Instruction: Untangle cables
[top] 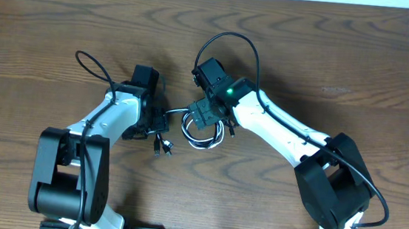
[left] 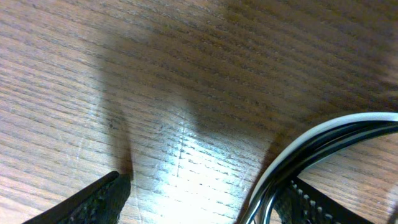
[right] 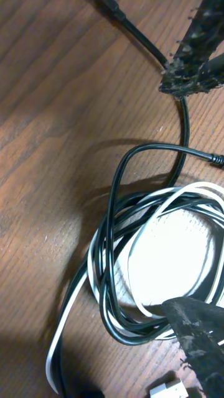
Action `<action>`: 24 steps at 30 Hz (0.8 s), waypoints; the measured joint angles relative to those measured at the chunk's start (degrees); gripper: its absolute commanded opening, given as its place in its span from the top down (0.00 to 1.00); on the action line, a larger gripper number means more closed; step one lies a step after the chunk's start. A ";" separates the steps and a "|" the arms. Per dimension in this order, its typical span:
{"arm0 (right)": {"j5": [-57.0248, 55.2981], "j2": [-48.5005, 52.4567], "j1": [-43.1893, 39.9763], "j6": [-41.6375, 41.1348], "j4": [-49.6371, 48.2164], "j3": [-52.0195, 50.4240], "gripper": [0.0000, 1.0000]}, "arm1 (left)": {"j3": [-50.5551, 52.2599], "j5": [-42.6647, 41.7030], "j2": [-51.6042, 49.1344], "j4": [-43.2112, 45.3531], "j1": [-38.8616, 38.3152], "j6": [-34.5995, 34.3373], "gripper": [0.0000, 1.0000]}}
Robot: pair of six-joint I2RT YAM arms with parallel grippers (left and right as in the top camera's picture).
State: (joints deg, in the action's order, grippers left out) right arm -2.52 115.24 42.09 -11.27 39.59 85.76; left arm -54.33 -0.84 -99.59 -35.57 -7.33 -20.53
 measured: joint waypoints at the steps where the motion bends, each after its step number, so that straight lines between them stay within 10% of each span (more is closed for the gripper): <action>1: 0.09 0.00 0.00 0.00 0.02 0.00 0.01 | 0.00 -0.13 0.00 0.00 0.00 0.02 0.37; 5: 0.66 0.00 0.00 0.00 0.04 0.00 0.01 | 0.00 -0.59 0.00 0.11 -0.07 -0.09 0.67; 10: 4.22 0.00 0.22 0.17 -0.02 -0.02 0.19 | 0.00 -0.59 0.00 0.11 -0.04 0.09 0.76; 16: 6.71 0.00 0.96 -1.33 -0.33 -0.02 0.94 | 0.00 -0.55 0.00 0.17 -0.04 -0.02 0.76; 24: 7.30 0.00 2.19 -4.85 -0.17 -0.04 0.97 | 0.00 -0.52 0.00 0.24 -0.07 -0.02 0.90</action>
State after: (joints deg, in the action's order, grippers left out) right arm 4.78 115.24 44.27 -16.12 39.42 85.71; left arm -54.33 -1.37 -99.59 -35.33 -7.40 -20.56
